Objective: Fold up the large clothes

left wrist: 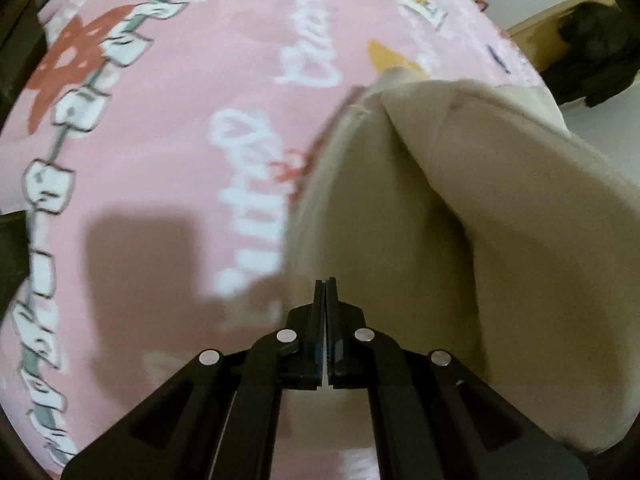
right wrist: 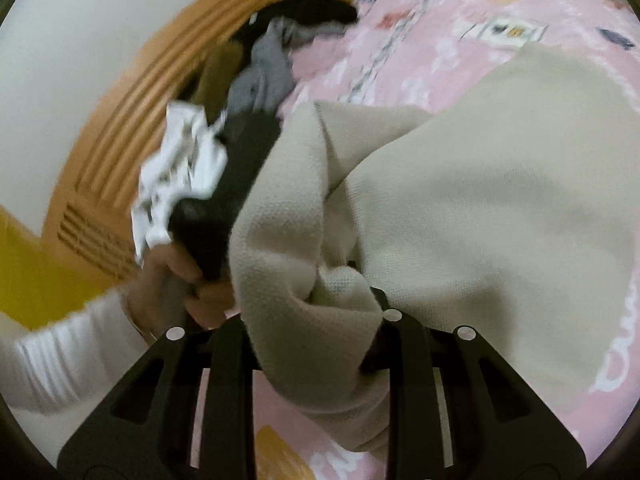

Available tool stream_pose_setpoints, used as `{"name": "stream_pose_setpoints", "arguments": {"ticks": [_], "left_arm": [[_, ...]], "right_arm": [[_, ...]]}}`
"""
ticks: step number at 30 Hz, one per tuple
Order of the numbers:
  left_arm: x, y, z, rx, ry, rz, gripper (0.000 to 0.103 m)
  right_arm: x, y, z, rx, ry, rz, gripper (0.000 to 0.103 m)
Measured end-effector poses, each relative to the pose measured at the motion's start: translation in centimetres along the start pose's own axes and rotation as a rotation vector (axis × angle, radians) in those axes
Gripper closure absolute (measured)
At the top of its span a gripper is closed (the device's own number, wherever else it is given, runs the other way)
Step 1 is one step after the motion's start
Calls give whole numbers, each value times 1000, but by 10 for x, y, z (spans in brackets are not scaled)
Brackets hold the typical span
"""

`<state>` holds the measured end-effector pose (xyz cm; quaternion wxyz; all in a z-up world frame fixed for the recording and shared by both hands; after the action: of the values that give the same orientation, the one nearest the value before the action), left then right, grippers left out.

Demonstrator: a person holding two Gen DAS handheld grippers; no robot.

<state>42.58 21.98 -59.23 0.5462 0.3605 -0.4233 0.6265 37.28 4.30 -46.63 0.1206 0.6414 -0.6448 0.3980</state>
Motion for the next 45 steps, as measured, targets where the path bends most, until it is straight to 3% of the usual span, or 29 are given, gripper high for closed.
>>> {"name": "stream_pose_setpoints", "arguments": {"ticks": [6, 10, 13, 15, 17, 18, 22, 25, 27, 28, 30, 33, 34, 36, 37, 41, 43, 44, 45], "left_arm": [[29, -1, -17, -27, -8, 28, 102], [48, -33, 0, -78, -14, 73, 102], [55, -57, 22, -98, 43, 103, 102], [44, -55, 35, -109, 117, 56, 102], [16, -40, 43, -126, 122, -36, 102], [4, -34, 44, -127, 102, -73, 102], [-35, 4, 25, -37, 114, -158, 102], [-44, 32, 22, 31, 183, -151, 102], [-40, 44, 22, 67, 210, -109, 102], [-37, 49, 20, 105, 233, -86, 102], [-35, 54, 16, 160, 263, -52, 102], [-33, 58, 16, 195, 260, -17, 102], [-33, 59, 17, 204, 255, -8, 102], [-34, 60, 19, 214, 243, -1, 102], [-34, 60, 20, 222, 243, 5, 102], [-34, 63, 24, 238, 239, 19, 103], [-33, 68, 25, 230, 234, 24, 103], [-32, 68, 27, 225, 232, 25, 103], [-27, 79, 27, 221, 227, 25, 103]], "right_arm": [[-49, 36, -10, 209, 126, -92, 80], [-76, 64, -8, 386, 259, -107, 80], [-85, 79, -14, 480, 329, -82, 79], [-85, 85, -17, 504, 364, -54, 78], [-81, 86, -22, 518, 379, -36, 73], [-74, 86, -25, 513, 366, -34, 63], [-29, 79, -27, 419, 294, -81, 43], [25, 42, -13, 195, 244, -106, 40], [44, 1, -4, 111, 308, -56, 24], [45, -19, -2, 90, 363, -46, 24], [28, -73, 6, 35, 457, -48, 24], [-29, -121, 15, -1, 574, -133, 24], [-54, -132, 25, -11, 701, -172, 24], [-83, -139, 44, -33, 862, -221, 24], [-98, -138, 55, -51, 904, -258, 24], [-122, -132, 71, -32, 940, -282, 24], [-127, -127, 81, -20, 913, -287, 33], [-127, -124, 88, -31, 855, -298, 61], [-126, -121, 94, -42, 811, -315, 72]]}}
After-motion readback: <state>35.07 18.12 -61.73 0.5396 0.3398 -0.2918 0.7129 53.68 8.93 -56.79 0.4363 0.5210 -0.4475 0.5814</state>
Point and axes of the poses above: each gripper's, at about its wrist camera, not at the fingertips, and x roughly against the way its jaws point, z to its right, y to its underside, the point moved 2 cm from there along -x, roughly the way its jaws point, and after that the axes turned 11 degrees about -x, right-handed, at the moved point
